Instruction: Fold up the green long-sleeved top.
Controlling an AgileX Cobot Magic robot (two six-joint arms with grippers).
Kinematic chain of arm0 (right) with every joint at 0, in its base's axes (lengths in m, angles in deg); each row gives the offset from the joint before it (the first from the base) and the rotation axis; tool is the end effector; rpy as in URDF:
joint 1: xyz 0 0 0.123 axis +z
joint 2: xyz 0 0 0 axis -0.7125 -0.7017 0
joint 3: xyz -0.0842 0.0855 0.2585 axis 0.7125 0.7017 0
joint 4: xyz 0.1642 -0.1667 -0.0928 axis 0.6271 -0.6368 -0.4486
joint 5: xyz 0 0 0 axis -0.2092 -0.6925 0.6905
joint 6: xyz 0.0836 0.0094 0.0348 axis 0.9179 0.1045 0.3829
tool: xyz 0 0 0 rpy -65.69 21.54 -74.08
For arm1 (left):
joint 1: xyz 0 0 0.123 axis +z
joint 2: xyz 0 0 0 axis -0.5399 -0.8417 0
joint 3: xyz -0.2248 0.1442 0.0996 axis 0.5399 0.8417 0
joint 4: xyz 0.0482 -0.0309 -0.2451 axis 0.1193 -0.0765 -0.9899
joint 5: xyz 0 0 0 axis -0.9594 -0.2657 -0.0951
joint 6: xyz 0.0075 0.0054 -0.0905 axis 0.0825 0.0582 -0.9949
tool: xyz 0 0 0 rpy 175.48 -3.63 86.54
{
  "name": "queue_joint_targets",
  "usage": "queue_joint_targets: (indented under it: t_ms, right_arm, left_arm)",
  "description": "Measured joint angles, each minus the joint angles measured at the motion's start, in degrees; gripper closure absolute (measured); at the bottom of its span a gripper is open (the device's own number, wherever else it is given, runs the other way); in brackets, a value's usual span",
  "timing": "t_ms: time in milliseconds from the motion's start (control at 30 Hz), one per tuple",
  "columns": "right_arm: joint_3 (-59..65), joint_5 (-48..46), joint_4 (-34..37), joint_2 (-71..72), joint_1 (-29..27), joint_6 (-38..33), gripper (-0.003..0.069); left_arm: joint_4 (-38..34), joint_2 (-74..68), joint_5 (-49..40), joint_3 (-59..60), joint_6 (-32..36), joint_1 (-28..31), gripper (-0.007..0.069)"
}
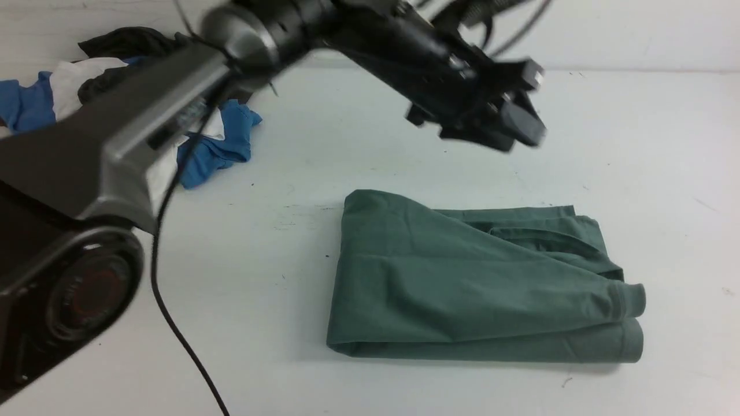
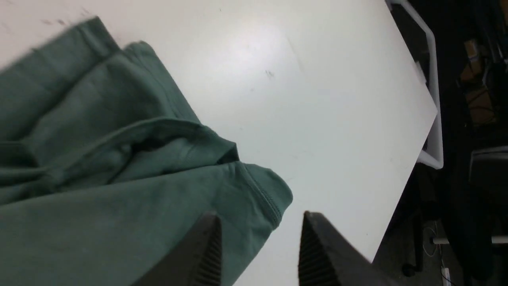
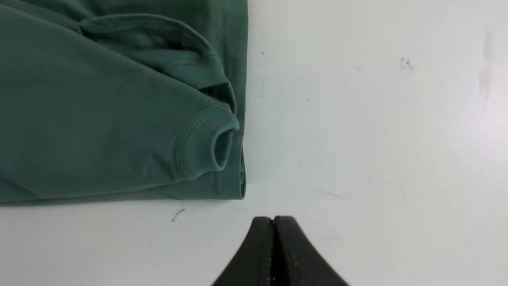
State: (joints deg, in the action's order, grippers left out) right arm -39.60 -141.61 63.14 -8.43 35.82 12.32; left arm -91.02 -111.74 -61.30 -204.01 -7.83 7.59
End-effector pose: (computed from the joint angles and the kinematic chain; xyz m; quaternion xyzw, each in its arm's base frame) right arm 0.2033 -0.0154 0.3563 0.0451 0.9727 0.0806 0.2127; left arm 0.4037 -0.2598 0.3518 0.2390 0.8447 -0.4384 0.1930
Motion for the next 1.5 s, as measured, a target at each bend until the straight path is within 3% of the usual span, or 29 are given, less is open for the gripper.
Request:
queue_joint_targets:
  t_ms: [100,233,433,500,600,767,933,1500]
  right_arm:
    - [0.0,-0.3,0.0,5.7,0.0,0.0,0.0673]
    - [0.6,-0.6,-0.1,14.1,0.0,-0.2,0.0673]
    - [10.7,3.4,0.0,31.4,0.0,-3.2,0.0673]
    - [17.0,8.9,0.5,38.2,0.0,-4.8,0.0673]
    - [32.6,24.7,3.8,50.5,0.0,-7.2,0.0673]
    - [47.1,39.3,8.7,55.5,0.0,-12.7,0.0673]
    - [52.2,47.0,11.0,55.5,0.0,-14.4,0.0673]
    - [54.1,42.9,11.6,55.5,0.0,-14.6,0.0673]
  left_arm:
    - [1.4,3.3,-0.9,-2.7,-0.2,4.9,0.0549]
    - [5.7,8.1,-1.7,-3.3,-1.3,9.4,0.0623]
    - [14.1,12.0,-2.3,-3.4,-2.1,11.3,0.0629]
    - [16.8,12.5,-2.8,-3.4,-2.1,11.3,0.0629]
    - [18.6,12.4,-2.9,-3.4,-2.1,11.2,0.0629]
    - [19.0,11.8,-2.9,-3.4,-2.1,11.2,0.0629]
    - [19.0,11.7,-2.9,-3.4,-2.1,11.2,0.0629]
    - [19.0,10.6,-2.9,-3.4,-2.1,11.2,0.0629]
